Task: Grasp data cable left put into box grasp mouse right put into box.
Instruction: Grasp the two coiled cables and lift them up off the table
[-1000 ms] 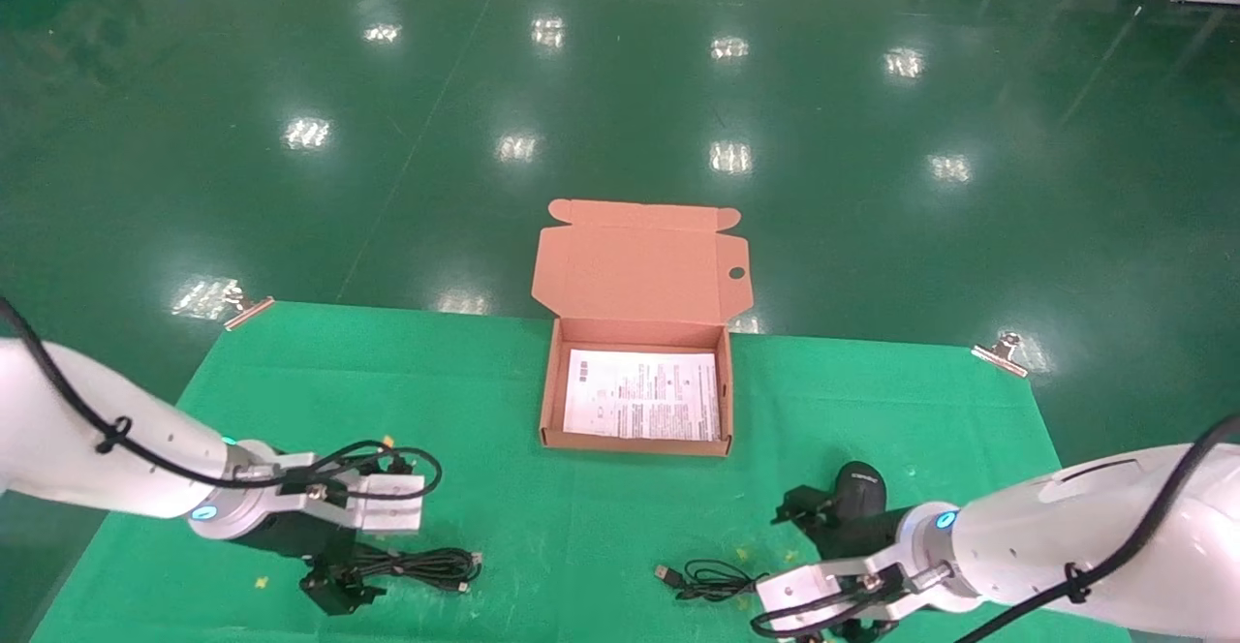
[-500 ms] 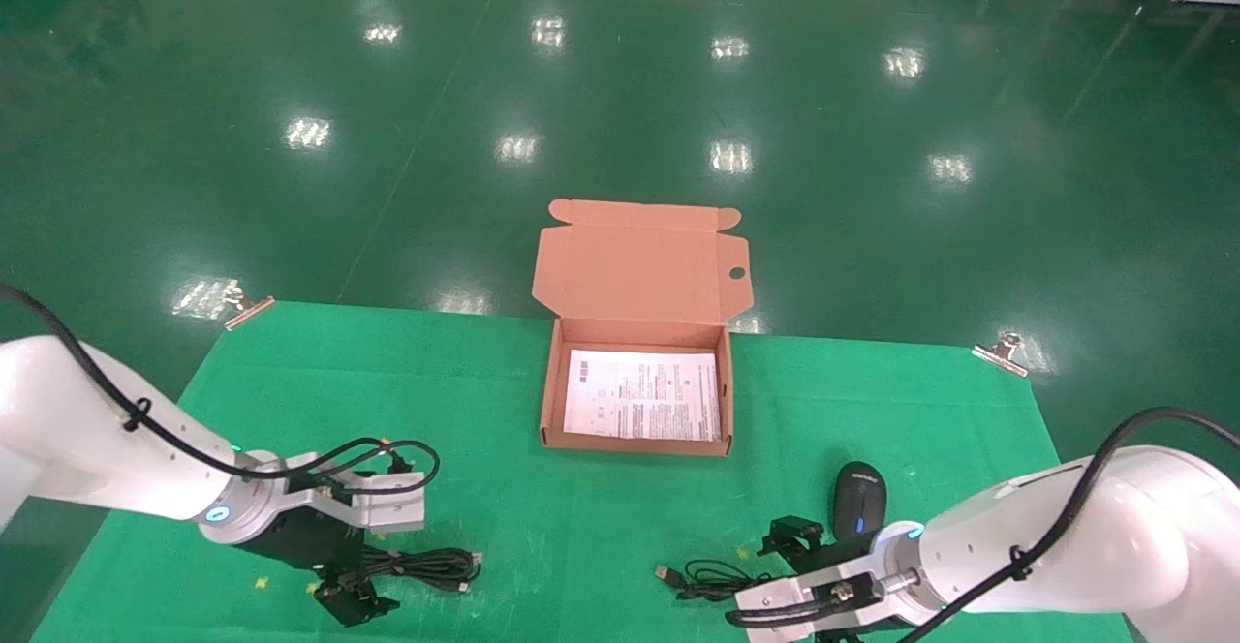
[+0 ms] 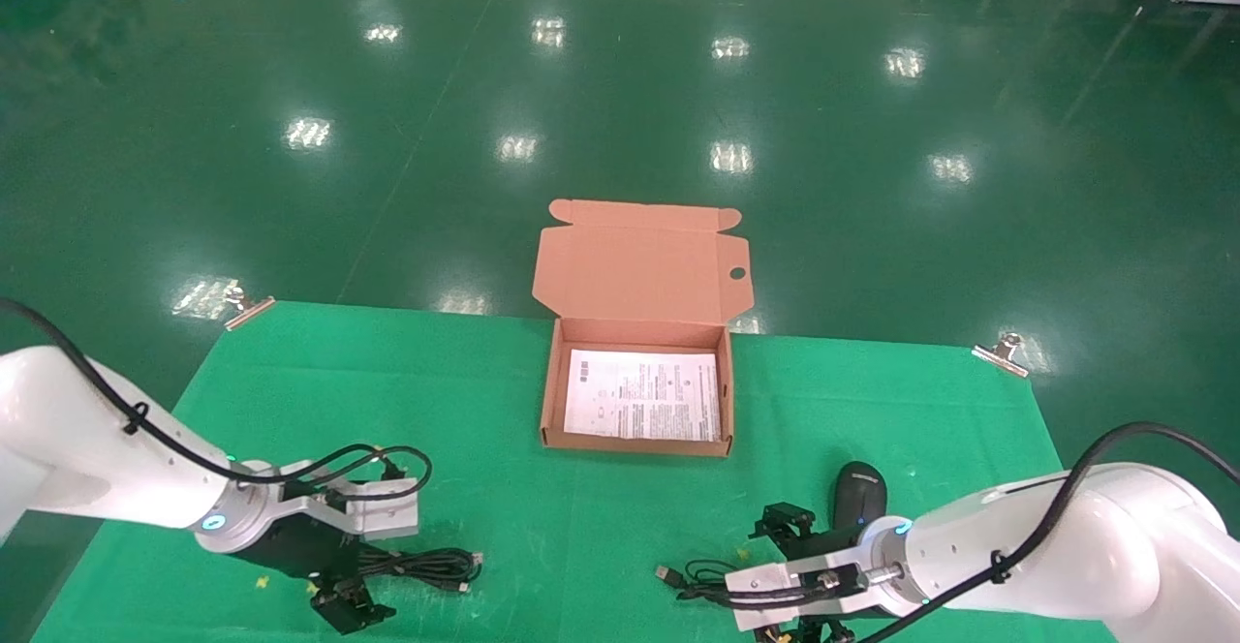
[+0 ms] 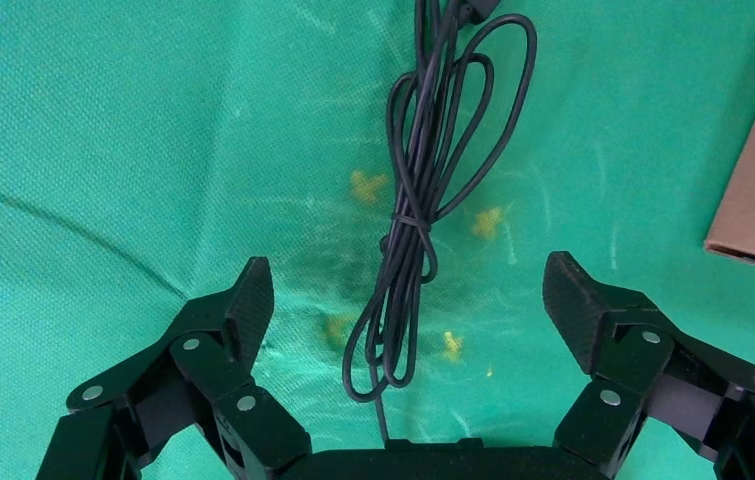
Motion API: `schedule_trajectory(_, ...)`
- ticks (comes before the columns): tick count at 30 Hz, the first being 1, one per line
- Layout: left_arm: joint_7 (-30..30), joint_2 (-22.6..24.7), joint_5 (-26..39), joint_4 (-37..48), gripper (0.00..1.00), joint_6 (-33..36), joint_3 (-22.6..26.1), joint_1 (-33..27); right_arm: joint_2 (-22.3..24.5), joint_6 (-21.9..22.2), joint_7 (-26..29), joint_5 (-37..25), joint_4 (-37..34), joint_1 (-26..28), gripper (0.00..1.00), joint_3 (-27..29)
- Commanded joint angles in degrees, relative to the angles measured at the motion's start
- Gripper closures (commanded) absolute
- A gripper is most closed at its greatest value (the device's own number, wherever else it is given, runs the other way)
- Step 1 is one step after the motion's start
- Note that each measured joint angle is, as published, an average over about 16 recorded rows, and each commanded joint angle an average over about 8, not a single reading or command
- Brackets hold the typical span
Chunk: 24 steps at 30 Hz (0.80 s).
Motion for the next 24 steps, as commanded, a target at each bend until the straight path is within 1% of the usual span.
schedule_trajectory(1,0.2,0.1,-0.2,0.6,1.0,-0.1,-0.1,0.0,0.0,0.3,0.0,0.1,-0.2,-0.1,1.0,0.1)
schedule_trajectory(24,-0.4,-0.1,0.2,-0.9,1.0,0.1,0.1,0.0,0.1,-0.4,0.0,0.0,0.3,0.1,1.0,0.0)
